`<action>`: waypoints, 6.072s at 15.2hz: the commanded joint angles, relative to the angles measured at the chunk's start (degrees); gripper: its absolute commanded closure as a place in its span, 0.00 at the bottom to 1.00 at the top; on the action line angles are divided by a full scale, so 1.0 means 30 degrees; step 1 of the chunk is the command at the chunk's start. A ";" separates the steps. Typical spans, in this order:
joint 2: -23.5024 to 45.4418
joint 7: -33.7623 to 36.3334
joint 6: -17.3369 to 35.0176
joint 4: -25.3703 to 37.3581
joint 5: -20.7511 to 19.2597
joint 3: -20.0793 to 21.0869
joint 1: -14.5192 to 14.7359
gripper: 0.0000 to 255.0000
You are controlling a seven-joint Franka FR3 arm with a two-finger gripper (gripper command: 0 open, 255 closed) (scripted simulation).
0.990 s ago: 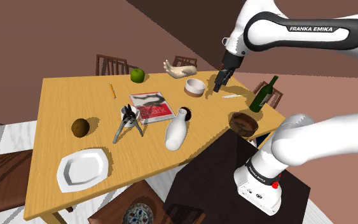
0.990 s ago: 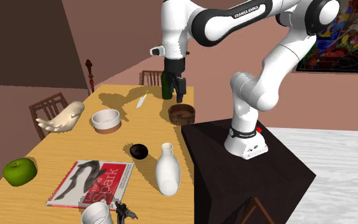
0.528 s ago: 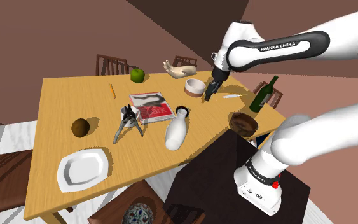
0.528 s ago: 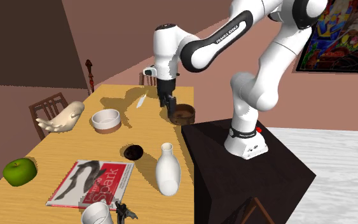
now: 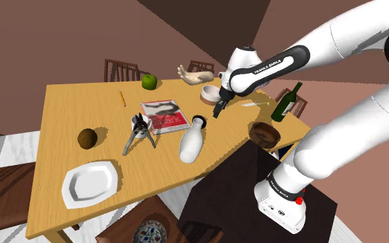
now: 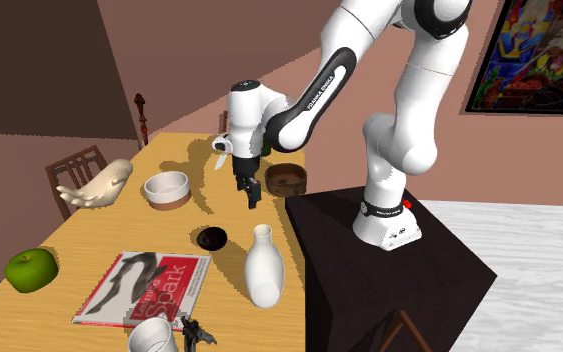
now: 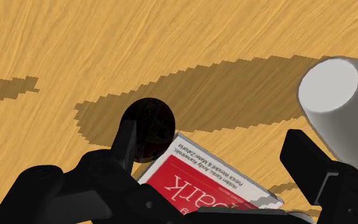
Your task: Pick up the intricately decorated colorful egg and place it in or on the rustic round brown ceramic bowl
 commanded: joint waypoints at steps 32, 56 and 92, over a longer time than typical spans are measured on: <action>0.9141 -0.1221 0.7441 0.2377 -0.0194 -0.0423 -0.0563 1.00; 1.6805 -0.0571 -0.5943 1.5900 0.0465 0.0142 0.0318 0.00; 1.2448 -0.1026 -1.0546 1.6181 0.0271 -0.0050 0.0555 1.00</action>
